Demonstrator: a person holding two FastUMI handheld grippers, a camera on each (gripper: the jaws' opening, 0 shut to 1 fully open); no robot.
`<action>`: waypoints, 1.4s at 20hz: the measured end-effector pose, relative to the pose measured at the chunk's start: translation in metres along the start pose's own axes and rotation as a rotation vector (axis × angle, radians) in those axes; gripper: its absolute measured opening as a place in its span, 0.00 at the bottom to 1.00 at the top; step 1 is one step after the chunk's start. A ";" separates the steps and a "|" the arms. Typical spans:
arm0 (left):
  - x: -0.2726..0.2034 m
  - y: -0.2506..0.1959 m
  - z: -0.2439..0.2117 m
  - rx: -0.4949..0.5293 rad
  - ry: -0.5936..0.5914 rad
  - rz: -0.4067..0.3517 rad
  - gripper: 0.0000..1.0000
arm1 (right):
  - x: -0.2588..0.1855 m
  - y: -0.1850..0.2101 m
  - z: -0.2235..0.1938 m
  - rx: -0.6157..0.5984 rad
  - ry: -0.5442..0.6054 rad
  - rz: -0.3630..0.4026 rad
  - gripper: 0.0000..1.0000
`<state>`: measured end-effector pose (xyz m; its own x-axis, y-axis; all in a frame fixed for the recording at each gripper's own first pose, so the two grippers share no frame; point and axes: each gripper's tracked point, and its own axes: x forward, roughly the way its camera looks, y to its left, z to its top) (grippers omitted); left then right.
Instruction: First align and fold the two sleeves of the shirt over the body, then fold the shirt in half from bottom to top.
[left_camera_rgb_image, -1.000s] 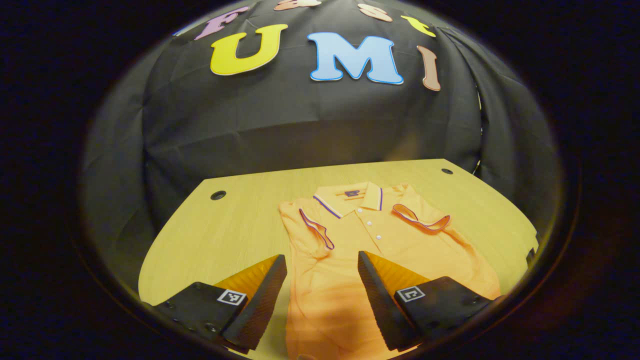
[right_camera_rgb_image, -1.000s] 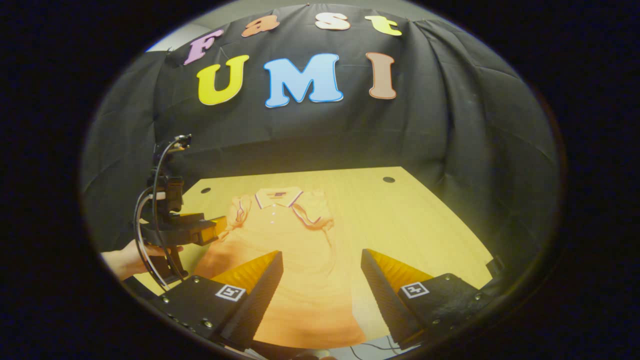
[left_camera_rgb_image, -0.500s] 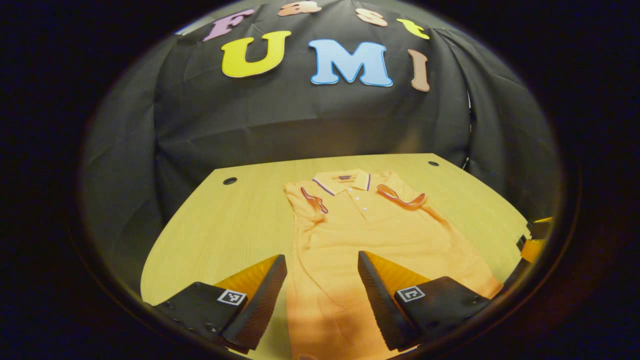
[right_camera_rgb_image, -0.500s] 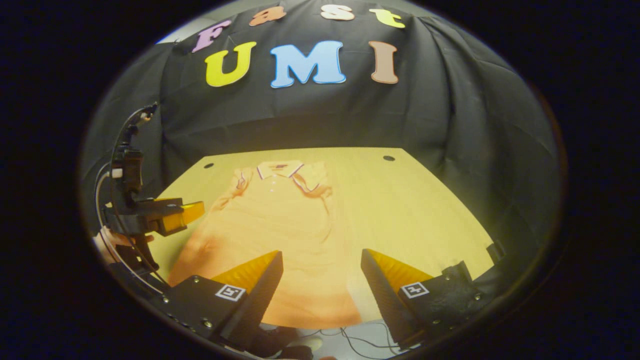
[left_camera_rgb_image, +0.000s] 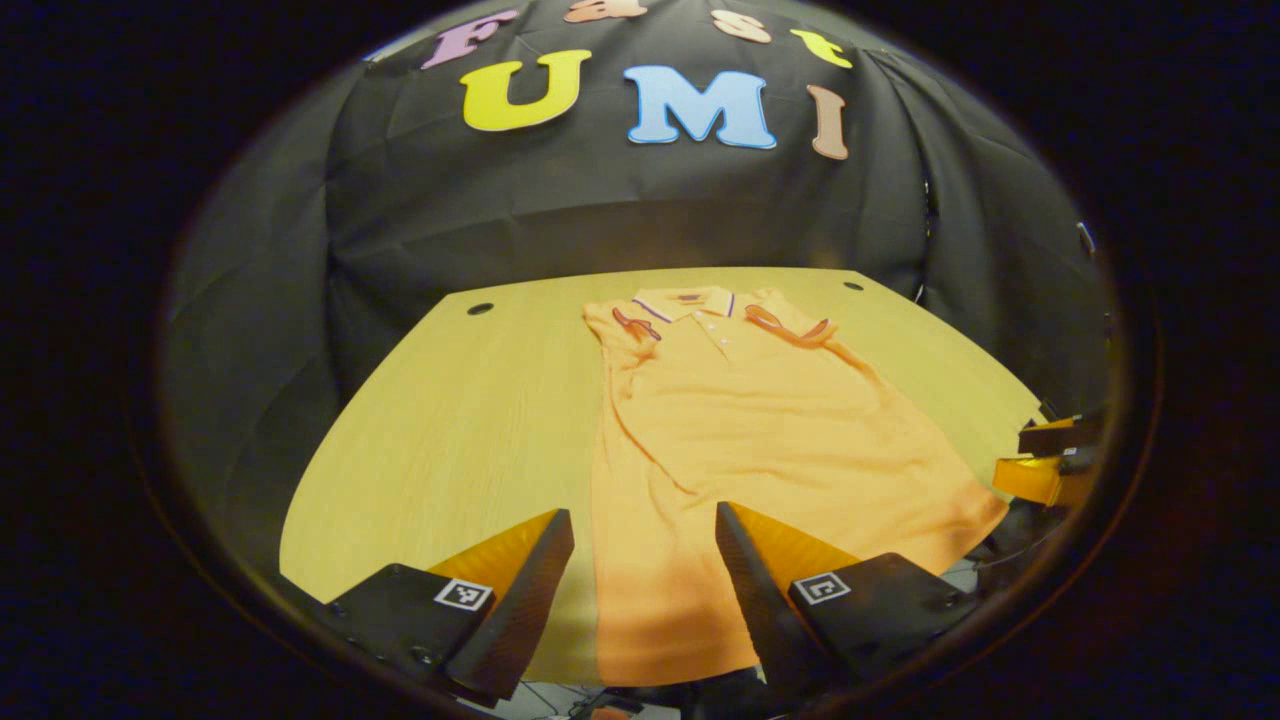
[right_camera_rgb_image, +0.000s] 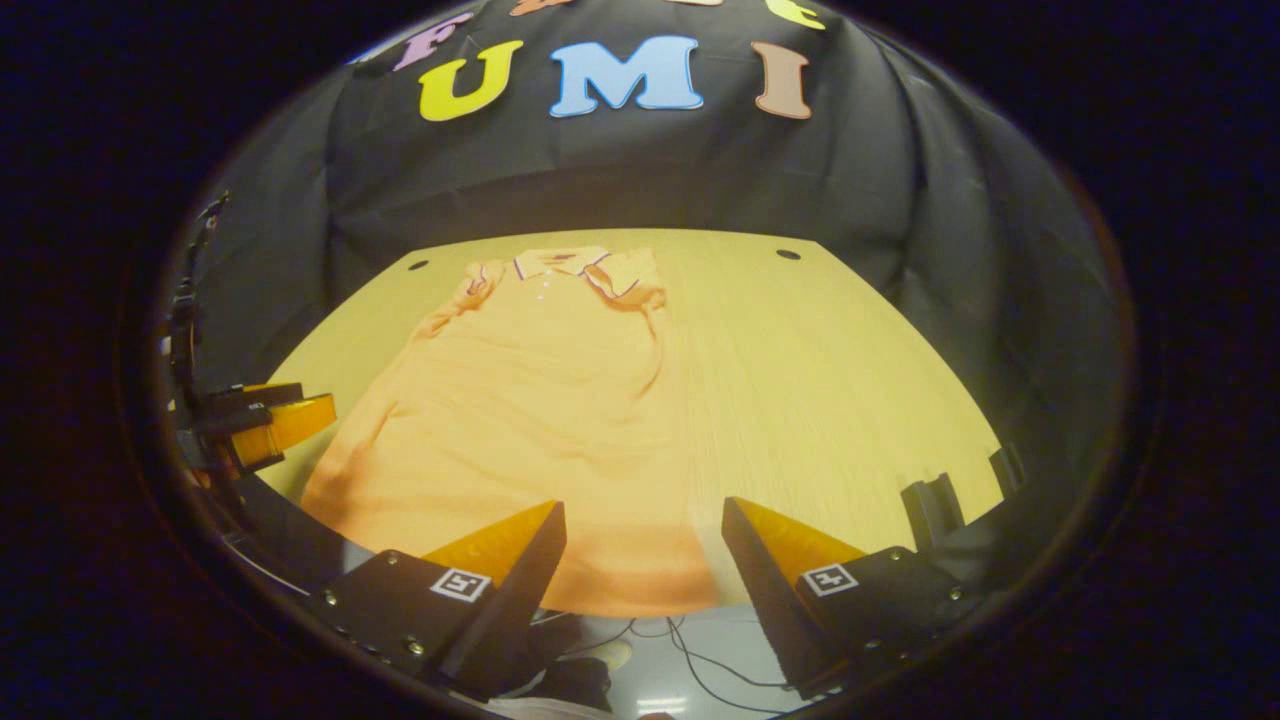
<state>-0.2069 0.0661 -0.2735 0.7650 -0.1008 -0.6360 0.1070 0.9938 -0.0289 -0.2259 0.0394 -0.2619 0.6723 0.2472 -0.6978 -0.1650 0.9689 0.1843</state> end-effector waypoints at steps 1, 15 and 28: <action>-0.002 0.000 -0.008 -0.007 0.013 -0.003 0.95 | 0.003 0.000 -0.005 -0.002 0.013 0.001 0.97; -0.011 -0.022 -0.090 0.000 0.133 -0.068 0.94 | 0.017 -0.003 -0.046 -0.016 0.125 -0.012 0.98; -0.003 -0.038 -0.088 0.046 0.129 -0.050 0.67 | 0.018 0.007 -0.045 0.023 0.140 0.013 0.51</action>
<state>-0.2695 0.0327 -0.3382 0.6706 -0.1409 -0.7283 0.1745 0.9842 -0.0296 -0.2475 0.0510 -0.3045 0.5625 0.2601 -0.7848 -0.1551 0.9656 0.2089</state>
